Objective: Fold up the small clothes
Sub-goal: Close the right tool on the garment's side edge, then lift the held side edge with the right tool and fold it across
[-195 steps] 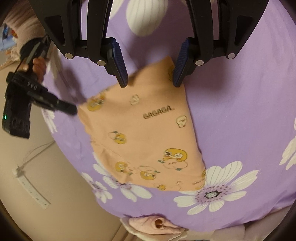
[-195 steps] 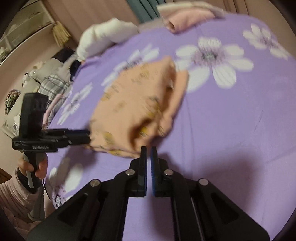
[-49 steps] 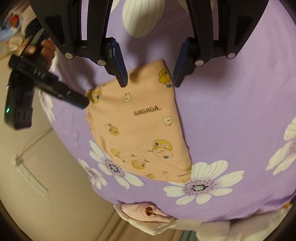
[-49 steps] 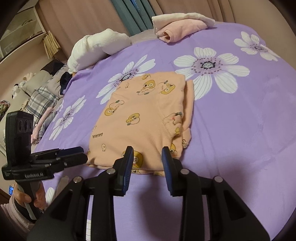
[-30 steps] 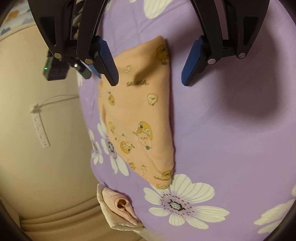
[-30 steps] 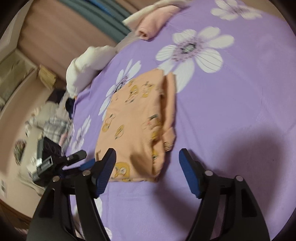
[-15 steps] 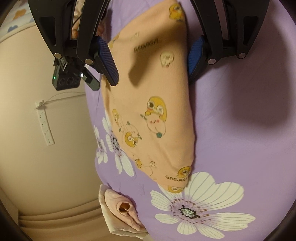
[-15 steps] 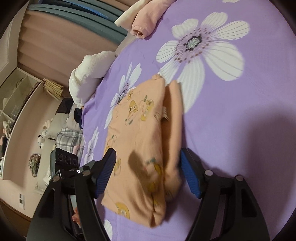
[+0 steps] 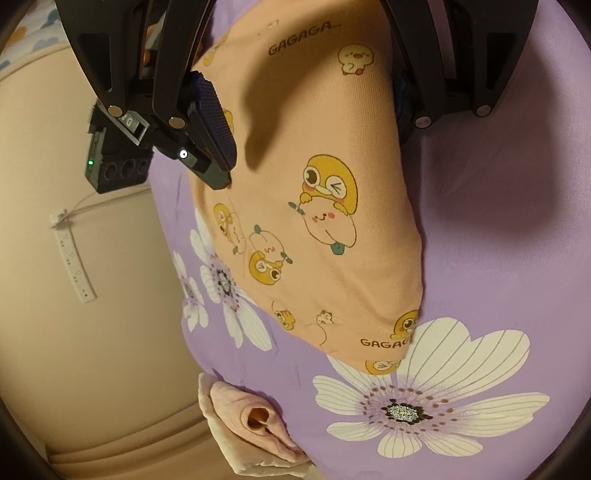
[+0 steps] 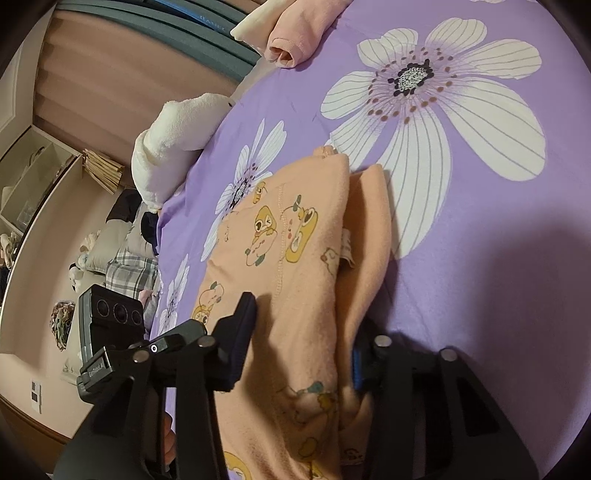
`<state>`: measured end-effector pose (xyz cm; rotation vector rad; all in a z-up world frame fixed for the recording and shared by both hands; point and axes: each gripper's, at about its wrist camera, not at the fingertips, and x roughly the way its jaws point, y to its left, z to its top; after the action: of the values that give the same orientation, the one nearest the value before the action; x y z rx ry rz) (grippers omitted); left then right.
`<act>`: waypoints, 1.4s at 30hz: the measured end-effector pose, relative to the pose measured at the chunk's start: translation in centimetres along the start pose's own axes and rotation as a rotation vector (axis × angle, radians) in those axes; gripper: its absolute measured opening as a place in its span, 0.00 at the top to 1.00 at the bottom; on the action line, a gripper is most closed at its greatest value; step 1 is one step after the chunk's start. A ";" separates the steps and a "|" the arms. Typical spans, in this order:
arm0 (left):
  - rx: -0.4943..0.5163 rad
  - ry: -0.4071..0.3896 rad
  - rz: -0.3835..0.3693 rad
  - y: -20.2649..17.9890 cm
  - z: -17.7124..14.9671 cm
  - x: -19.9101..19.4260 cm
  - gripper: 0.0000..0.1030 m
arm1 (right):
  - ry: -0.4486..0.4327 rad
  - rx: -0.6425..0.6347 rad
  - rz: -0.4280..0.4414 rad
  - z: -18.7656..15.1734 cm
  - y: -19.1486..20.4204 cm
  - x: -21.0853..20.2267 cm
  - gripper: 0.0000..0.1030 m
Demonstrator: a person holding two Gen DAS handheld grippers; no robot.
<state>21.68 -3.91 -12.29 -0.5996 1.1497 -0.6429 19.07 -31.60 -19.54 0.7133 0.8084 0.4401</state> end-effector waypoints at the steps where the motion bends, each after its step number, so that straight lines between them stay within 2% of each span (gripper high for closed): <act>1: 0.006 -0.005 0.014 -0.2 -0.1 0.0 0.33 | -0.001 -0.001 -0.001 0.0 0.0 0.0 0.62; 9: 0.060 -0.012 0.097 -1.1 -0.5 0.2 0.35 | -0.011 -0.055 -0.047 0.0 1.1 0.4 0.69; 13: 0.082 -0.013 0.128 -1.5 -0.6 0.3 0.39 | -0.024 -0.093 -0.058 -0.2 2.0 0.2 0.76; 18: 0.074 -0.026 0.140 -1.4 -0.7 0.0 0.48 | -0.048 -0.179 -0.118 -0.6 3.9 0.2 0.78; 21: 0.073 -0.034 0.161 -1.5 -0.7 -0.1 0.57 | -0.060 -0.183 -0.126 -0.6 4.1 0.1 0.79; 26: 0.085 -0.043 0.166 -1.9 -0.8 -0.4 0.62 | -0.076 -0.192 -0.124 -0.9 4.7 -0.2 0.79; 33: 0.131 -0.058 0.145 -3.1 -1.4 -1.1 0.62 | -0.099 -0.239 -0.100 -1.7 6.7 -1.2 0.80; 42: 0.124 -0.062 0.118 -3.2 -2.5 -2.4 0.62 | -0.108 -0.266 -0.088 -3.2 8.4 -2.4 0.80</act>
<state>18.18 -4.54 -9.24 -0.4396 1.0706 -0.5857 14.29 -25.98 -13.82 0.4484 0.6618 0.4166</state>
